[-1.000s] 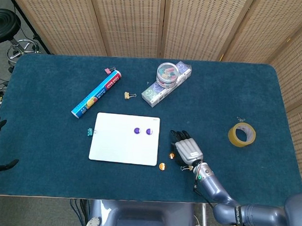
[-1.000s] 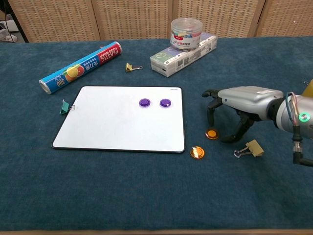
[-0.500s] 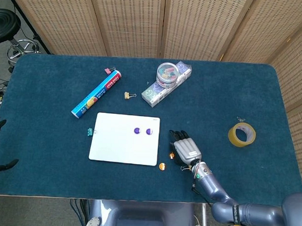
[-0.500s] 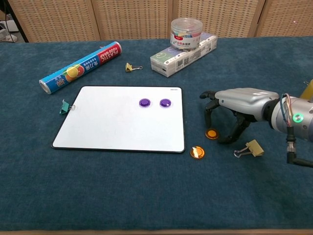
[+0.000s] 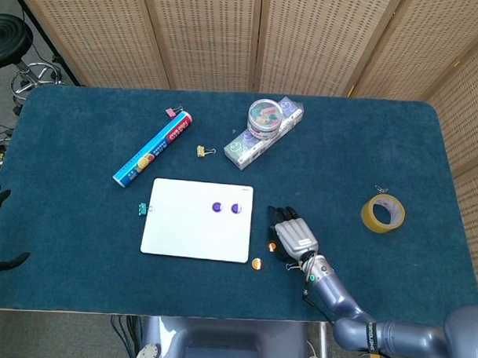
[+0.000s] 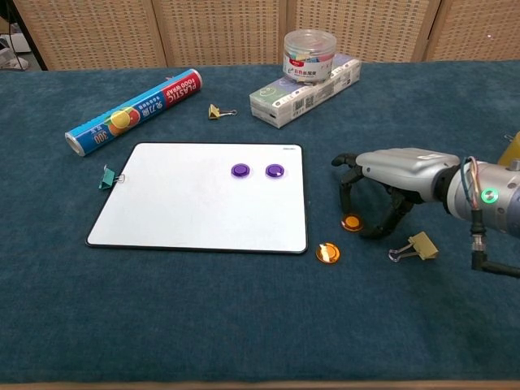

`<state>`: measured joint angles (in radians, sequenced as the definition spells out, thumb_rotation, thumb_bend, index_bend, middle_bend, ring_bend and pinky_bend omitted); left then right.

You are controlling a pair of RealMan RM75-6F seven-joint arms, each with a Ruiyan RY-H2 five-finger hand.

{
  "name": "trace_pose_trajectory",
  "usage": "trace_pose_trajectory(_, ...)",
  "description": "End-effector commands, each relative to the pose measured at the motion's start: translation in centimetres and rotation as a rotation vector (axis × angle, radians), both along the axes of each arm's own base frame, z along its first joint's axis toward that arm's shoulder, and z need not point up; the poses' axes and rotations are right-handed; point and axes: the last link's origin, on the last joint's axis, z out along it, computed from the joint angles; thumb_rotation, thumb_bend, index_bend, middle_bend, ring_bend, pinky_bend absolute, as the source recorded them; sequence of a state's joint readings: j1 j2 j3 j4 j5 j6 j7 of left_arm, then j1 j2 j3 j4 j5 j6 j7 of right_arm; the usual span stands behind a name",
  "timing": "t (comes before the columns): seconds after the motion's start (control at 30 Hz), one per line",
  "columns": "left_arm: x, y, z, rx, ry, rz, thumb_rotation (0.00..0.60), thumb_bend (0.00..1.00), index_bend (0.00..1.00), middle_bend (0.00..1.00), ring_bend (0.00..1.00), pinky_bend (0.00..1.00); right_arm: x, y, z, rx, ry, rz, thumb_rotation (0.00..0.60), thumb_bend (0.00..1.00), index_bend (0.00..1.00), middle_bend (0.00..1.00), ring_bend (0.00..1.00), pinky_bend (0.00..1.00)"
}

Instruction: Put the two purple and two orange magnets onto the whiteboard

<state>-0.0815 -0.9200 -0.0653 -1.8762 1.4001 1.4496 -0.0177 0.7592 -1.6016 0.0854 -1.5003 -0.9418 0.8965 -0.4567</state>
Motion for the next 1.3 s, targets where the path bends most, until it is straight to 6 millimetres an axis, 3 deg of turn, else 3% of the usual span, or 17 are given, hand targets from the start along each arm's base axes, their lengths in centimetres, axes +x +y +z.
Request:
trace_pose_trajectory(0.03,0.0,0.0,0.0,0.0,0.0,0.0,0.6,0.07,0.0,0.0,0.0,0.0,0.0,0.0,0.0,0.001,0.002,-0.002,0.6,0.28,0.45,0.0,0.0,0.0)
trace_pose_trajectory(0.43,0.0,0.0,0.0,0.001,-0.002,-0.001,0.6,0.07,0.0,0.0,0.0,0.0,0.0,0.0,-0.1,-0.005,-0.009,-0.009,0.6,0.28,0.54,0.0,0.0,0.0)
trace_pose_trajectory(1.0,0.0,-0.1,0.1,0.001,-0.005,-0.001,0.6,0.07,0.0,0.0,0.0,0.0,0.5,-0.3,0.2,-0.007,-0.056,-0.035,0.6,0.28,0.55,0.0,0.0,0.0)
trace_pose_trajectory(1.17,0.0,-0.1,0.1,-0.001,-0.005,-0.002,0.6,0.07,0.0,0.0,0.0,0.0,1.5,-0.5,0.2,-0.001,-0.095,-0.043,0.6,0.28,0.55,0.0,0.0,0.0)
trace_pose_trajectory(1.3,0.1,-0.1,0.0,-0.003,-0.005,-0.003,0.6,0.07,0.0,0.0,0.0,0.0,3.5,-1.0,0.0,0.001,-0.127,-0.02,0.6,0.28,0.55,0.0,0.0,0.0)
